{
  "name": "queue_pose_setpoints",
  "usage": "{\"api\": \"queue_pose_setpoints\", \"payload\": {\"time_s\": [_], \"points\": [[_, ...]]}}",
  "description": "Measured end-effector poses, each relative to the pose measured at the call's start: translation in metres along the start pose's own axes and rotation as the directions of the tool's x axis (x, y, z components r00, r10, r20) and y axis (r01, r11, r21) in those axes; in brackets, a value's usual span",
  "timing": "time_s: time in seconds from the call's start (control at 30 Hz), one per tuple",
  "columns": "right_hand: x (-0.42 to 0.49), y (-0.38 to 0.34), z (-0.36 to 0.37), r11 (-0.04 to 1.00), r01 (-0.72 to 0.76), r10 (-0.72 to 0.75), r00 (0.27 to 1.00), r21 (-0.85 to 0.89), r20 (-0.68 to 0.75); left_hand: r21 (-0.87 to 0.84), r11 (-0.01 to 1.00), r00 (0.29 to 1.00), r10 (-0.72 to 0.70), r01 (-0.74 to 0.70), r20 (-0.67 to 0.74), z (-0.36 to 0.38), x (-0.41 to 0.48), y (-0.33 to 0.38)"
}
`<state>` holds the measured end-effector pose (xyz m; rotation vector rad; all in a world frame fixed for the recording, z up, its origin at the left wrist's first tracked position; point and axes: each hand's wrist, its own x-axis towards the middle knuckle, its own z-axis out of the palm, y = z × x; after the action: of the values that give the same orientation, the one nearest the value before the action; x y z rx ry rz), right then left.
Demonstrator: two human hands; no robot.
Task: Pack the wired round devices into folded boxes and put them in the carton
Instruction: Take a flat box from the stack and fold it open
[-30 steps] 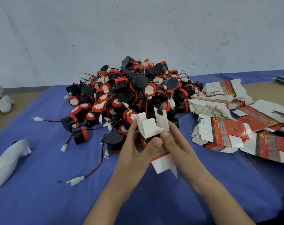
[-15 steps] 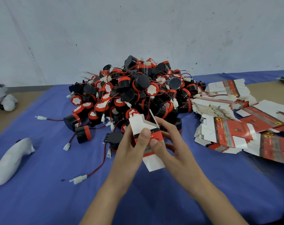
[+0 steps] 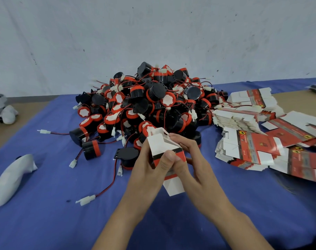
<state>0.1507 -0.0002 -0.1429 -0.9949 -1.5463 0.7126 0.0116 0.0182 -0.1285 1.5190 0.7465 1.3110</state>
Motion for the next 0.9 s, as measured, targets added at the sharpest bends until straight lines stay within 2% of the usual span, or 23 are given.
{"api": "queue_pose_setpoints", "payload": {"time_s": [0.33,0.53,0.67,0.9], "points": [[-0.0007,0.0023,0.0013,0.992,0.065,-0.068,0.997,-0.107,-0.027,0.006,1.0,1.0,-0.014,0.014,0.01,-0.0001,0.0017,-0.0051],[-0.0002,-0.0009,0.005,0.999,0.042,-0.04,0.997,0.026,-0.061,0.027,0.999,0.999,0.019,-0.02,0.037,-0.0002,0.0001,-0.006],[-0.0002,-0.0032,0.0068,0.978,-0.034,0.032,0.999,0.208,0.011,0.016,0.999,0.999,0.034,-0.034,0.033,-0.0003,-0.0013,-0.0043],[-0.0002,-0.0075,0.0078,0.997,0.061,-0.06,0.998,0.055,-0.027,-0.078,0.993,0.993,-0.087,0.093,0.079,-0.0052,-0.0039,-0.0053]]}}
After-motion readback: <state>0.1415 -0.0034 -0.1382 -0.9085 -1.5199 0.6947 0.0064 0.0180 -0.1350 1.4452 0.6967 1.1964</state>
